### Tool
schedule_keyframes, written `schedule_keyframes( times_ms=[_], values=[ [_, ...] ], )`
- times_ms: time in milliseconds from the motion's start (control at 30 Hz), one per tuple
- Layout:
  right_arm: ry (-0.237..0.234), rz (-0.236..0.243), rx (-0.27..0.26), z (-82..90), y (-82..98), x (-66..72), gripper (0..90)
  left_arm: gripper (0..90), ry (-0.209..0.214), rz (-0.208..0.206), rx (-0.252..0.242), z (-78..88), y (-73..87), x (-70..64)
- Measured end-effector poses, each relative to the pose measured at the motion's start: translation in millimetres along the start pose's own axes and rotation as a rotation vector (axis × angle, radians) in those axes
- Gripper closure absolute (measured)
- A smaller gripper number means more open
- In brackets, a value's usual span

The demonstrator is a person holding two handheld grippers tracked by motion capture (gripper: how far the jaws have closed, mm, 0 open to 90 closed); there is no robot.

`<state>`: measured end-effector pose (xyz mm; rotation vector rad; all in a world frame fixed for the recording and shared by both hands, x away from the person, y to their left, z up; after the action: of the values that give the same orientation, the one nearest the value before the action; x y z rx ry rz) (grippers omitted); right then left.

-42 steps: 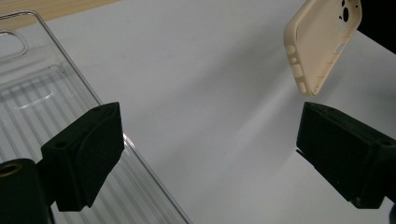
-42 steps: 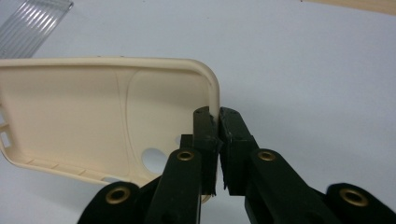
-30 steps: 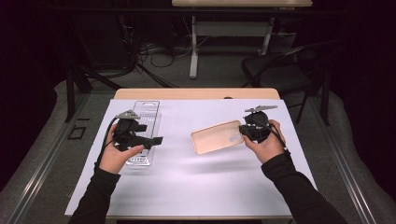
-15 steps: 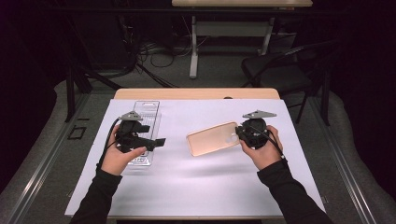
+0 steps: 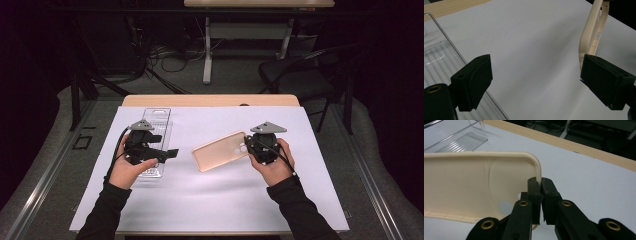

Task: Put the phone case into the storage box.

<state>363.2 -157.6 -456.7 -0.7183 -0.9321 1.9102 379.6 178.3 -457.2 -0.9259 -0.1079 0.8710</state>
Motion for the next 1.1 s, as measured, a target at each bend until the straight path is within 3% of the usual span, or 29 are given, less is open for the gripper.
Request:
schedule_keyframes(
  times_ms=[567, 1100],
  values=[
    [0.014, 0.095, -0.040, -5.1, -1.4, 20.0, 86.6, 12.8, 0.005, -0.003, -0.019, 5.2, -0.8, -2.6],
    [0.061, 0.204, -0.107, -2.7, 11.0, 29.2, 86.6, 13.9, 0.024, -0.037, 0.001, -3.0, -0.6, -17.2]
  ],
)
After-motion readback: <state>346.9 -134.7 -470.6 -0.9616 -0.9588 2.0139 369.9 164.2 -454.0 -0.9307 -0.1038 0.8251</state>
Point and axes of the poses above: each handheld gripper's, and its own axes: z roughly backward along the jaws, y roughly out of its underside, x roughly to its left, the point moved 2 cm from there along -z, roughly forward along the jaws, and after that the axes turned 5 degrees about z, right-handed, at the moved point
